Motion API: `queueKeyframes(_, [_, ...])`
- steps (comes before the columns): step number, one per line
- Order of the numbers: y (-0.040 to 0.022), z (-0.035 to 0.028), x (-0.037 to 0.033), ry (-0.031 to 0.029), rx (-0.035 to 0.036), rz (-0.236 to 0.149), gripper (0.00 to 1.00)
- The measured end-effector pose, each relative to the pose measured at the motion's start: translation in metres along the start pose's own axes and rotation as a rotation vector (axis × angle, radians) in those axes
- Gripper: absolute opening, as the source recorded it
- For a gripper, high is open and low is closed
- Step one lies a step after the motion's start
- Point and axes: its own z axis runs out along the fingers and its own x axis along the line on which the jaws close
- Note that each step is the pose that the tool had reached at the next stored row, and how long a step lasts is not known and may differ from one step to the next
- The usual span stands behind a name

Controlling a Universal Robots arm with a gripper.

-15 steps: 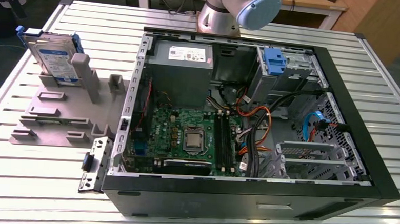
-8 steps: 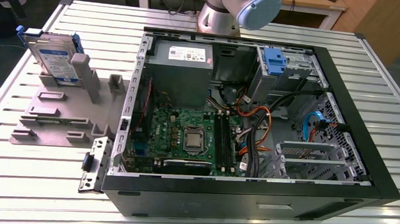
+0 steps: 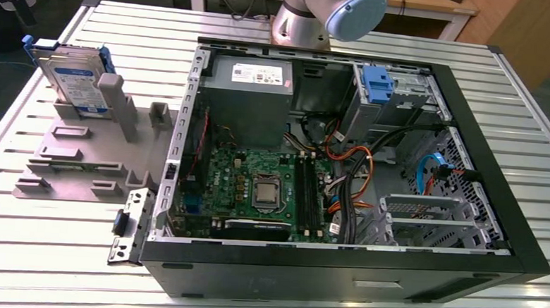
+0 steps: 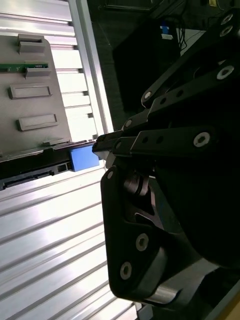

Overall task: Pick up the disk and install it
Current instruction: 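Pick up the disk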

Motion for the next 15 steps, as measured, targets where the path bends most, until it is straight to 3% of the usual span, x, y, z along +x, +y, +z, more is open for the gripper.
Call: queueKeyframes(15, [0.0, 0.0015, 0.0, 0.0065, 0.0009, -0.238, 0.11])
